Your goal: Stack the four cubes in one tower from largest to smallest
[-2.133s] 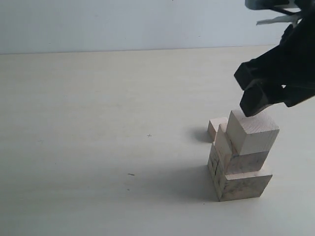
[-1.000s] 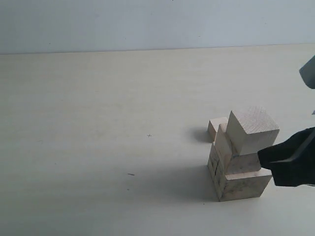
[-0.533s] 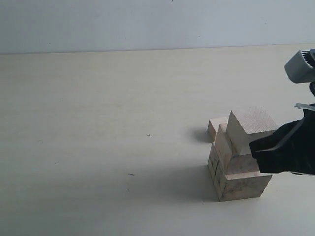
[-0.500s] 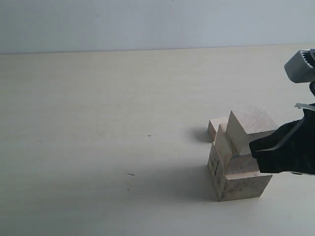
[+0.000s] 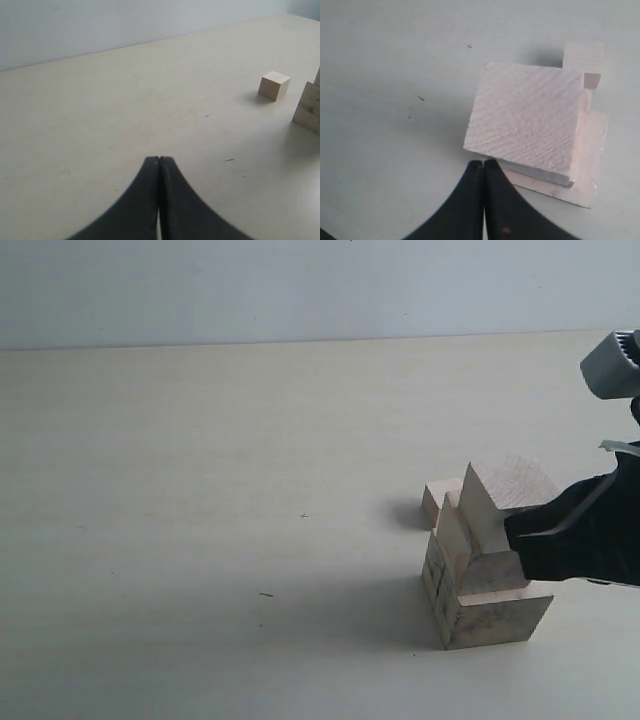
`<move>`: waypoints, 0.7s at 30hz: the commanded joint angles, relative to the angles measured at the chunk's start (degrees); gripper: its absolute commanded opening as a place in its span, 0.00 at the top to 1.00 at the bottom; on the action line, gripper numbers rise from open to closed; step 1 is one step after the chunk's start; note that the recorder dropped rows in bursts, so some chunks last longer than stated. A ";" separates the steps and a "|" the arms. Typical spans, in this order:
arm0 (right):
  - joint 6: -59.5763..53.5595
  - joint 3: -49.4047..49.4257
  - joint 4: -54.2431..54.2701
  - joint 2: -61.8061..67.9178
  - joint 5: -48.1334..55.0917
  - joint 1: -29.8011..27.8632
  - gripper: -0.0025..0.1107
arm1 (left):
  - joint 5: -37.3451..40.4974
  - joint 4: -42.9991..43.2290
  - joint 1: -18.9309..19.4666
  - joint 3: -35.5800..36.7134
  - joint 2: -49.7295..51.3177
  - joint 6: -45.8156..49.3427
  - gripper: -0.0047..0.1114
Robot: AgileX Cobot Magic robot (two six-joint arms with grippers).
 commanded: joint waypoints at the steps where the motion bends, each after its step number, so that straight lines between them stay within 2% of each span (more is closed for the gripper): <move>1: -0.52 0.24 -0.14 0.44 -1.56 -0.29 0.98 | -0.35 0.15 0.32 0.18 -0.38 0.02 0.96; 9: -0.83 0.24 -0.14 -2.03 0.91 -0.29 0.98 | -0.35 0.15 0.32 0.18 -0.38 0.02 0.96; 12: -1.38 0.24 -0.14 -9.35 6.86 -0.29 0.98 | -0.35 0.15 0.32 0.18 -0.38 0.02 0.96; 17: -1.26 -1.25 -0.47 -21.85 10.75 -0.29 0.98 | -0.35 0.15 0.32 0.18 -0.38 0.02 0.96; 21: 7.74 -9.78 -12.62 -21.48 14.91 -0.29 0.98 | -0.35 0.15 0.32 0.18 -0.38 0.02 0.96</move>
